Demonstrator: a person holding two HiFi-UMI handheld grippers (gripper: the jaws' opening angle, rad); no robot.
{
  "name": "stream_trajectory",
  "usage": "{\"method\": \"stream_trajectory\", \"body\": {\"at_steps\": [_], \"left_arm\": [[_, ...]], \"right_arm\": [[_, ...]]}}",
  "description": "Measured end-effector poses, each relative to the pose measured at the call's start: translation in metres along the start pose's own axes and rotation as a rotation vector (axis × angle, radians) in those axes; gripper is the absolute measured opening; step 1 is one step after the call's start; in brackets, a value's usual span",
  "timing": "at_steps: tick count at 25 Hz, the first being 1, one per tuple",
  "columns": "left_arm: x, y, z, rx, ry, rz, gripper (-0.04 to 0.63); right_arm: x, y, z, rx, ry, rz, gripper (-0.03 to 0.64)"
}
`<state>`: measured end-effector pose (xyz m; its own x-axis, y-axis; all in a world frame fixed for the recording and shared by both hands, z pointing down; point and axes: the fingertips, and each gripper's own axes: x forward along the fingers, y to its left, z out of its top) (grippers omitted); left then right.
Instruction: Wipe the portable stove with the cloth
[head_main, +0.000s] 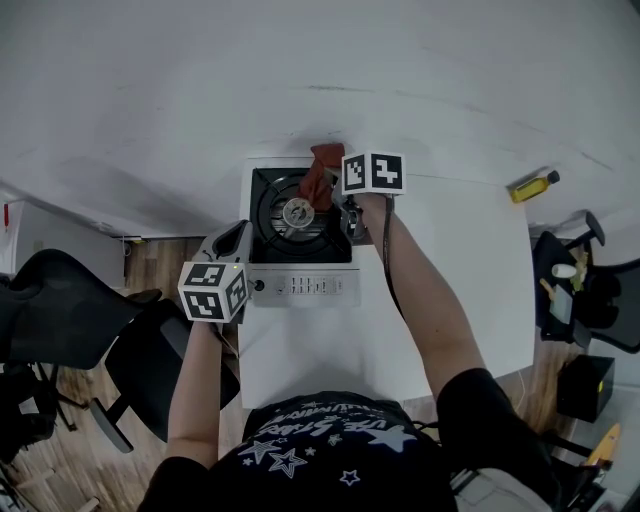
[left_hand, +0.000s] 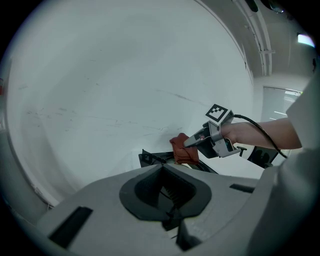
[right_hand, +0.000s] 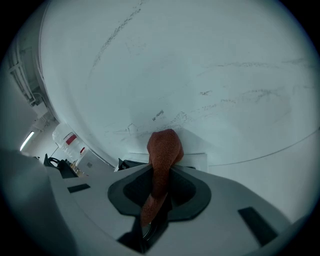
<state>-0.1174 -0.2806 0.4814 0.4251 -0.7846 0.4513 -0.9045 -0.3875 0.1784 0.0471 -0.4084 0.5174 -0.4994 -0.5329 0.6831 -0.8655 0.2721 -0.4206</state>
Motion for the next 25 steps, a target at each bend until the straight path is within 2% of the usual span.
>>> {"method": "stream_trajectory", "body": {"at_steps": [10, 25], "left_arm": [[-0.002, -0.009, 0.007, 0.016, -0.012, -0.016, 0.008], [-0.013, -0.015, 0.012, 0.026, -0.024, -0.018, 0.008]], "right_arm": [[-0.025, -0.023, -0.002, 0.066, -0.04, -0.032, 0.072], [-0.058, -0.059, -0.028, 0.112, -0.047, -0.115, 0.069]]}}
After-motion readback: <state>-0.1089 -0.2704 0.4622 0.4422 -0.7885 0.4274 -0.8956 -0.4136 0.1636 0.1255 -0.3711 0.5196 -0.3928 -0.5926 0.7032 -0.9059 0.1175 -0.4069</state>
